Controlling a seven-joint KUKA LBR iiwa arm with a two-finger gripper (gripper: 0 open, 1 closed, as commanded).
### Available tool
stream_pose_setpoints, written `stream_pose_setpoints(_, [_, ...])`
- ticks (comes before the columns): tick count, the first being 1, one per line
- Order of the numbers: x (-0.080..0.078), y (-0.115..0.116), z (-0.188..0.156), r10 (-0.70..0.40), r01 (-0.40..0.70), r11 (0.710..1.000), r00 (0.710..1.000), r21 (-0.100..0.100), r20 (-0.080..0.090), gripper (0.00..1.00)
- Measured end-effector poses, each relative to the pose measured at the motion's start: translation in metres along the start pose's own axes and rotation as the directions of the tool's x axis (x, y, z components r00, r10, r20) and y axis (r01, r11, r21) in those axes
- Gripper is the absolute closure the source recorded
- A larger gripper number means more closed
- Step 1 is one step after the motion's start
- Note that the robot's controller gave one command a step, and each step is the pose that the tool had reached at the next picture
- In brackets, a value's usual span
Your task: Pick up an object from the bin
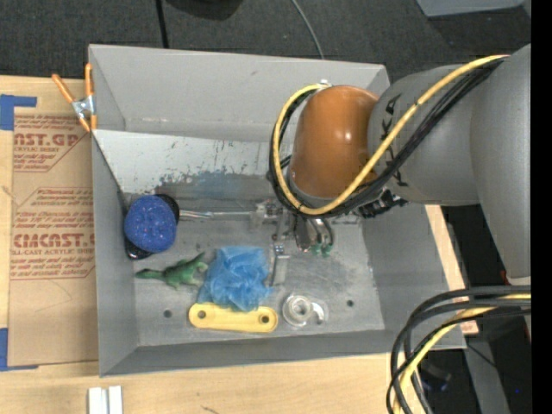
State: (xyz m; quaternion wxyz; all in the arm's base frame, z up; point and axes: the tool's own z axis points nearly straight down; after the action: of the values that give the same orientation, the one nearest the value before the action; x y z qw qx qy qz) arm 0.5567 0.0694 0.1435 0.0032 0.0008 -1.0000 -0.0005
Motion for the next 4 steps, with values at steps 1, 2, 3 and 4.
stream_pose_setpoints(1, [-0.002,0.0,-0.005,0.001,-0.001,1.0,1.0,-0.001,0.007,0.0])
stream_pose_setpoints(2, [0.018,0.027,0.012,0.013,-0.013,1.0,1.0,-0.001,0.002,0.0])
stream_pose_setpoints(3, [0.024,0.043,0.009,0.116,-0.116,0.993,0.993,-0.002,0.006,0.0])
stream_pose_setpoints(4, [0.028,0.039,0.027,-0.122,0.122,0.993,0.993,-0.001,0.005,0.0])
